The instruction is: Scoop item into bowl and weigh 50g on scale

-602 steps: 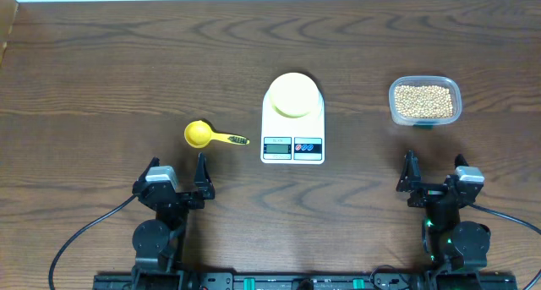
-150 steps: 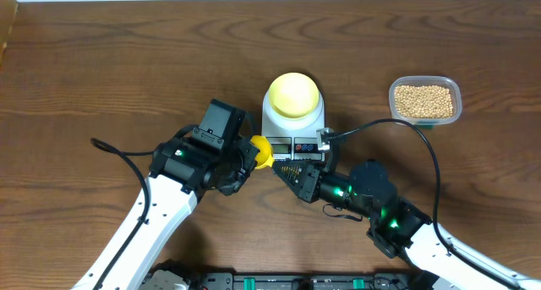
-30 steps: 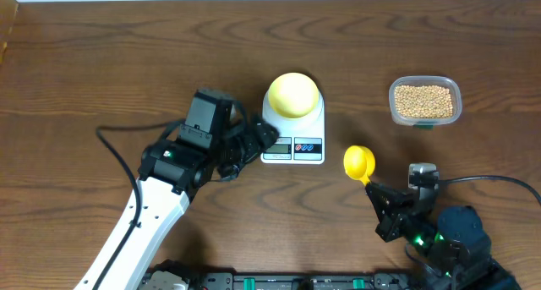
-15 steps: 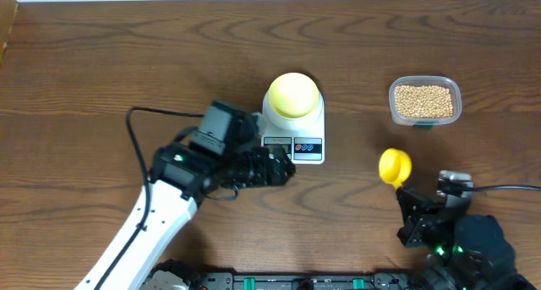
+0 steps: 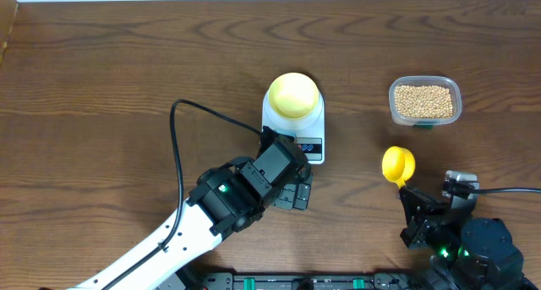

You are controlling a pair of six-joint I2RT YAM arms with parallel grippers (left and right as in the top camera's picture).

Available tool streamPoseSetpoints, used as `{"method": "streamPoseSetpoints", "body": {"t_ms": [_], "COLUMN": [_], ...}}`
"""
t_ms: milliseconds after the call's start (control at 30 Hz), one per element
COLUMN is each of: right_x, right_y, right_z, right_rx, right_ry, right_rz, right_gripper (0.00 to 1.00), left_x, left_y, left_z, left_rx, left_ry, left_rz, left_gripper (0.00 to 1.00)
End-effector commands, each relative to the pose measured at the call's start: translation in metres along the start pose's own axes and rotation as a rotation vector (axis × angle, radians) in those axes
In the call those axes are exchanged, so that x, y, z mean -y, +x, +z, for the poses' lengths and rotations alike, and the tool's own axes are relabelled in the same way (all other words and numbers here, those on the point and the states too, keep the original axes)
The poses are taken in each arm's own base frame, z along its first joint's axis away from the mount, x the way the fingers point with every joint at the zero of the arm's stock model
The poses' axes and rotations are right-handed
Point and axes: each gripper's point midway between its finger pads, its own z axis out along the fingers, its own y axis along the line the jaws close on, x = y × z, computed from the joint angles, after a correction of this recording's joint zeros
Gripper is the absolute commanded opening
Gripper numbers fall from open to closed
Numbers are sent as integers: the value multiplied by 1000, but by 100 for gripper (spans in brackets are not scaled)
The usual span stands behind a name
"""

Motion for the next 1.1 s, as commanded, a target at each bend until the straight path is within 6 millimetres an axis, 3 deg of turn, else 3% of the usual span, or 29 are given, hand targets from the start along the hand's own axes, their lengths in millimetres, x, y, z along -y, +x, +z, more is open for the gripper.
{"method": "streamPoseSetpoints", "body": {"t_ms": [0, 33, 67, 133, 233, 367, 767, 1067], "right_x": [-1, -1, -1, 0, 3, 4, 12, 13], "right_y": [-7, -7, -7, -8, -10, -10, -12, -11], "right_z": [-5, -5, -5, -5, -5, -5, -6, -6], "right_rx": [28, 28, 28, 32, 44, 45, 60, 56], "right_ry": [0, 0, 1, 6, 25, 29, 73, 76], "right_rz": [-7, -7, -7, -7, -7, -7, -8, -8], "right_gripper": [1, 1, 1, 1, 1, 1, 1, 1], "left_x": [-7, -6, -4, 1, 8, 11, 13, 13], "left_y": [-7, -10, -16, -24, -34, -34, -23, -29], "left_z": [-2, -2, -2, -1, 5, 24, 98, 131], "left_rx": [45, 56, 81, 111, 139, 112, 5, 9], "left_ry": [-38, -36, -34, -15, 4, -14, -87, -94], "left_rz": [-8, -10, -13, -18, -23, -19, -23, -38], "left_gripper": [98, 86, 62, 33, 15, 8, 7, 7]}}
